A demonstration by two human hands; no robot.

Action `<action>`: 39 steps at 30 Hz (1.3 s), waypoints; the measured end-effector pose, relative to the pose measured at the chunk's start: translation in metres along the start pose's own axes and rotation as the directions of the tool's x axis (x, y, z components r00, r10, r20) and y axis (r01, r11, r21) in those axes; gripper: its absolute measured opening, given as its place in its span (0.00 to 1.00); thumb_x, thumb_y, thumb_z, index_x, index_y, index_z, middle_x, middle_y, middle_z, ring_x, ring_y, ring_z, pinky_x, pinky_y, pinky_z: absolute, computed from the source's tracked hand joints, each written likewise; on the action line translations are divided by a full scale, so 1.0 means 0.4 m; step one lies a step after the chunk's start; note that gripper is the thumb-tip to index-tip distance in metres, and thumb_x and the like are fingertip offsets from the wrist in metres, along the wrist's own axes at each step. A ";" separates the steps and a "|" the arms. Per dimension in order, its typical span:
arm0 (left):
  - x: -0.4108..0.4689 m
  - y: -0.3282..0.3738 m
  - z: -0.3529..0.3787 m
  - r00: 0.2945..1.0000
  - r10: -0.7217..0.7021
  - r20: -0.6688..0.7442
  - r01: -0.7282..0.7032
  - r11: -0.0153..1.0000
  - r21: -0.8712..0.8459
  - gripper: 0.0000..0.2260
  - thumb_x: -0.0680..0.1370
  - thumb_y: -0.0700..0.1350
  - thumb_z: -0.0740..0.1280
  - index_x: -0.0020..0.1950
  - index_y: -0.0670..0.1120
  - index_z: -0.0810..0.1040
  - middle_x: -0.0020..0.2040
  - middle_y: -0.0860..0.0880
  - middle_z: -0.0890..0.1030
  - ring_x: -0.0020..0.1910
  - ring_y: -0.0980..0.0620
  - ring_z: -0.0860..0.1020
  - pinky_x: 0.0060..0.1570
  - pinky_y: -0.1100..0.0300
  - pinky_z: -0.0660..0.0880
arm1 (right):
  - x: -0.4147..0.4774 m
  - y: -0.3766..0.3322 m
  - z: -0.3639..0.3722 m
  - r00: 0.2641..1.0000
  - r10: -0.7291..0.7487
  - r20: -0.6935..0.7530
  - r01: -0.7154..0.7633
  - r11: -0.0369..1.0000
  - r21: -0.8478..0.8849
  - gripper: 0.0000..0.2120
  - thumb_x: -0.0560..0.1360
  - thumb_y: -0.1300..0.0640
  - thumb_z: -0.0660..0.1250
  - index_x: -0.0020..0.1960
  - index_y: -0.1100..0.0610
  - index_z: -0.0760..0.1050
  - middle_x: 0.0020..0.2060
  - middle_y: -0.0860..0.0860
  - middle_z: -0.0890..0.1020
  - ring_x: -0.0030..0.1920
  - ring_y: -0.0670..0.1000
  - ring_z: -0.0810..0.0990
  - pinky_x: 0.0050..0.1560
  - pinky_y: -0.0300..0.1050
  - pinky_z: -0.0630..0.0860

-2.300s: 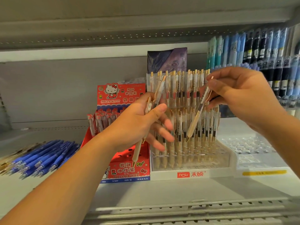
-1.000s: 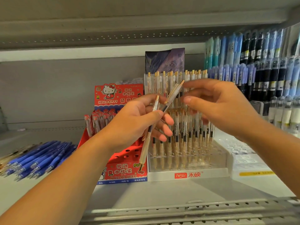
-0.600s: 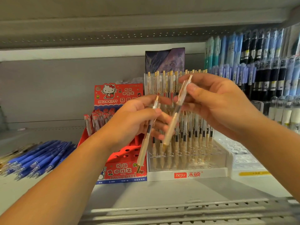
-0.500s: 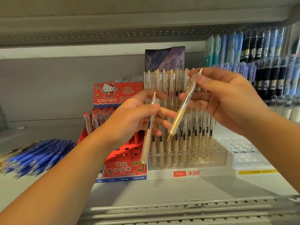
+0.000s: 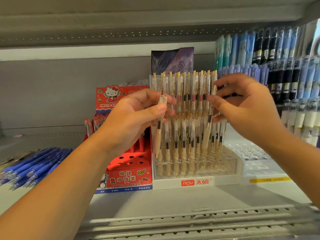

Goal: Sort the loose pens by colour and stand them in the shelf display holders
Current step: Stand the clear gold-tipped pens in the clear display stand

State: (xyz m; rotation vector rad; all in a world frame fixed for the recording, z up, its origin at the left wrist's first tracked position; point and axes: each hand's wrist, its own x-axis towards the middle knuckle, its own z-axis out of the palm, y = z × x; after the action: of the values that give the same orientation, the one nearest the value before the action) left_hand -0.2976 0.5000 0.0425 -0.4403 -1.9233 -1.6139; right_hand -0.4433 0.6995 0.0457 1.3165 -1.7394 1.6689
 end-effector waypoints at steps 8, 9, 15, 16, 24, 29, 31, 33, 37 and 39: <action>0.000 -0.001 -0.004 0.996 0.009 -0.086 -0.004 0.998 0.059 0.09 0.71 0.42 0.74 0.50 0.50 0.85 0.46 0.47 0.85 0.43 0.50 0.83 0.39 0.57 0.81 | -0.023 0.006 0.026 0.991 -0.053 0.120 0.074 0.982 -0.174 0.14 0.67 0.46 0.73 0.51 0.41 0.74 0.40 0.44 0.81 0.33 0.45 0.84 0.33 0.39 0.82; 0.000 -0.002 -0.005 0.996 0.008 -0.092 -0.002 0.998 0.066 0.11 0.70 0.43 0.75 0.51 0.50 0.85 0.47 0.46 0.85 0.44 0.49 0.83 0.39 0.57 0.81 | -0.024 0.007 0.027 0.987 -0.041 0.153 0.072 0.976 -0.204 0.15 0.65 0.43 0.72 0.50 0.39 0.74 0.39 0.43 0.81 0.33 0.44 0.84 0.34 0.40 0.82; 0.004 -0.010 -0.011 0.990 0.000 -0.142 0.015 0.995 0.101 0.17 0.68 0.43 0.76 0.56 0.42 0.82 0.51 0.34 0.82 0.45 0.44 0.82 0.37 0.55 0.81 | -0.021 0.024 0.027 0.946 0.055 0.318 0.054 0.944 -0.325 0.16 0.62 0.42 0.72 0.47 0.40 0.71 0.37 0.44 0.81 0.32 0.42 0.83 0.37 0.41 0.83; 0.004 -0.012 -0.011 0.989 0.000 -0.147 0.017 0.993 0.114 0.18 0.68 0.42 0.76 0.56 0.41 0.81 0.52 0.33 0.81 0.45 0.43 0.81 0.37 0.55 0.81 | -0.021 0.026 0.026 0.943 0.064 0.325 0.044 0.948 -0.316 0.16 0.62 0.43 0.72 0.47 0.41 0.71 0.38 0.45 0.80 0.31 0.42 0.83 0.36 0.40 0.82; 0.003 -0.002 -0.019 0.987 0.026 -0.158 -0.009 0.994 0.106 0.11 0.68 0.45 0.77 0.50 0.50 0.85 0.46 0.46 0.85 0.42 0.49 0.83 0.36 0.59 0.80 | -0.022 0.033 0.015 0.931 0.020 0.365 0.170 0.860 -0.480 0.15 0.65 0.33 0.64 0.48 0.37 0.66 0.37 0.42 0.78 0.40 0.40 0.78 0.38 0.34 0.77; 0.007 -0.004 -0.012 0.980 0.034 -0.198 -0.002 0.987 0.161 0.11 0.69 0.43 0.75 0.51 0.49 0.84 0.47 0.45 0.85 0.44 0.47 0.83 0.42 0.56 0.82 | -0.036 0.008 0.014 0.956 -0.156 0.249 0.246 0.887 -0.391 0.14 0.72 0.38 0.66 0.51 0.45 0.70 0.40 0.41 0.77 0.41 0.42 0.77 0.39 0.36 0.76; 0.011 -0.003 0.005 0.980 0.049 -0.195 -0.015 0.986 0.168 0.12 0.70 0.44 0.75 0.52 0.49 0.83 0.49 0.44 0.85 0.46 0.46 0.83 0.46 0.55 0.81 | -0.043 -0.018 0.026 0.956 -0.137 0.259 0.196 0.956 -0.219 0.12 0.71 0.41 0.69 0.48 0.46 0.73 0.40 0.43 0.79 0.43 0.42 0.79 0.42 0.36 0.77; 0.018 0.002 0.030 0.981 0.065 -0.185 -0.038 0.988 0.147 0.14 0.68 0.45 0.77 0.53 0.47 0.83 0.49 0.43 0.85 0.47 0.47 0.83 0.47 0.56 0.79 | -0.050 -0.043 0.039 0.951 -0.074 0.300 0.098 0.993 -0.064 0.13 0.69 0.43 0.71 0.47 0.49 0.73 0.42 0.44 0.81 0.43 0.45 0.82 0.45 0.42 0.81; 0.040 0.020 0.090 0.986 0.098 -0.132 -0.074 0.982 0.172 0.17 0.67 0.45 0.77 0.54 0.43 0.82 0.42 0.50 0.85 0.44 0.53 0.83 0.46 0.62 0.78 | -0.061 -0.060 0.055 0.947 -0.035 0.319 0.009 0.996 0.084 0.14 0.69 0.53 0.76 0.46 0.54 0.72 0.40 0.52 0.83 0.41 0.53 0.84 0.45 0.56 0.83; 0.051 0.027 0.117 0.986 0.103 -0.131 -0.074 0.975 0.210 0.18 0.68 0.43 0.76 0.56 0.41 0.81 0.42 0.50 0.84 0.44 0.55 0.83 0.47 0.63 0.78 | -0.061 -0.059 0.051 0.957 -0.034 0.289 -0.004 0.992 0.128 0.13 0.71 0.60 0.75 0.46 0.55 0.71 0.39 0.54 0.83 0.40 0.55 0.85 0.42 0.56 0.83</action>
State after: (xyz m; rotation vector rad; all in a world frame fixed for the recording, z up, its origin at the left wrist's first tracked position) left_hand -0.3175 0.5455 0.0592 -0.3141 -1.9094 -1.3375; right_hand -0.4057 0.6930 0.0350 1.7035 -1.7984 1.6693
